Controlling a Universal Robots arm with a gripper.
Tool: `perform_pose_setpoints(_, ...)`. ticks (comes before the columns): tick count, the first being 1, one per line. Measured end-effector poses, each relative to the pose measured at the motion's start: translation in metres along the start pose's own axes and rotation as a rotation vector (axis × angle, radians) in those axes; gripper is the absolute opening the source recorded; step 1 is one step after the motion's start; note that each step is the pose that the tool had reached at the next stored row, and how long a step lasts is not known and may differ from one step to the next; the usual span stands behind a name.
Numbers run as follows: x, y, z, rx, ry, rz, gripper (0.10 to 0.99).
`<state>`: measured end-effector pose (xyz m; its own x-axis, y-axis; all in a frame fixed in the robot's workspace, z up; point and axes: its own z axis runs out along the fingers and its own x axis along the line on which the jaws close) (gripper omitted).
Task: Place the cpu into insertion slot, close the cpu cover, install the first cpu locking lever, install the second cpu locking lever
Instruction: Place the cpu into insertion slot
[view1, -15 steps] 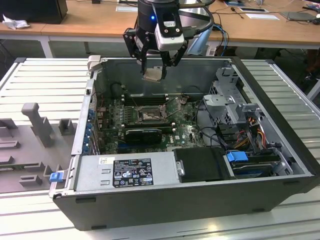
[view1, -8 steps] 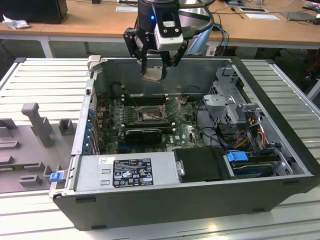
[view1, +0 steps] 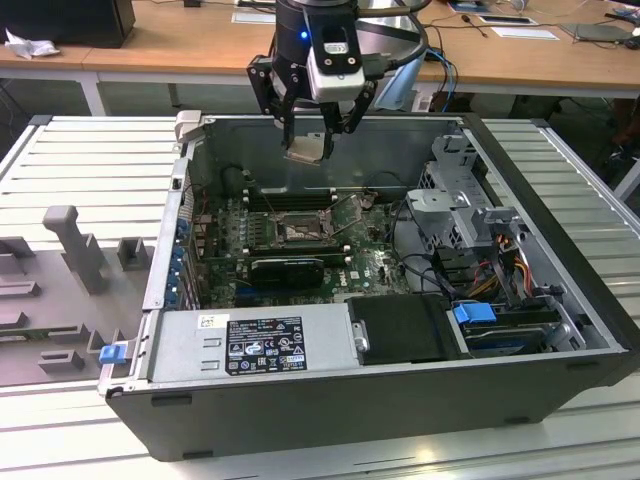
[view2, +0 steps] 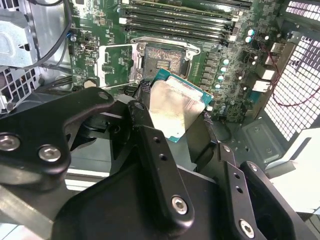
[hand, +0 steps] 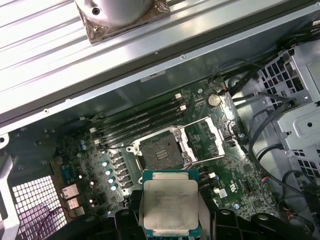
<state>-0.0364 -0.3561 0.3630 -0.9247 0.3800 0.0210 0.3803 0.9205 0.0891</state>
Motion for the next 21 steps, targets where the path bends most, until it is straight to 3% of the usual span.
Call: perform_pose_setpoints(21,0.0000,0.0000,0.0000,-0.001,-0.0051,0.057,0.529)
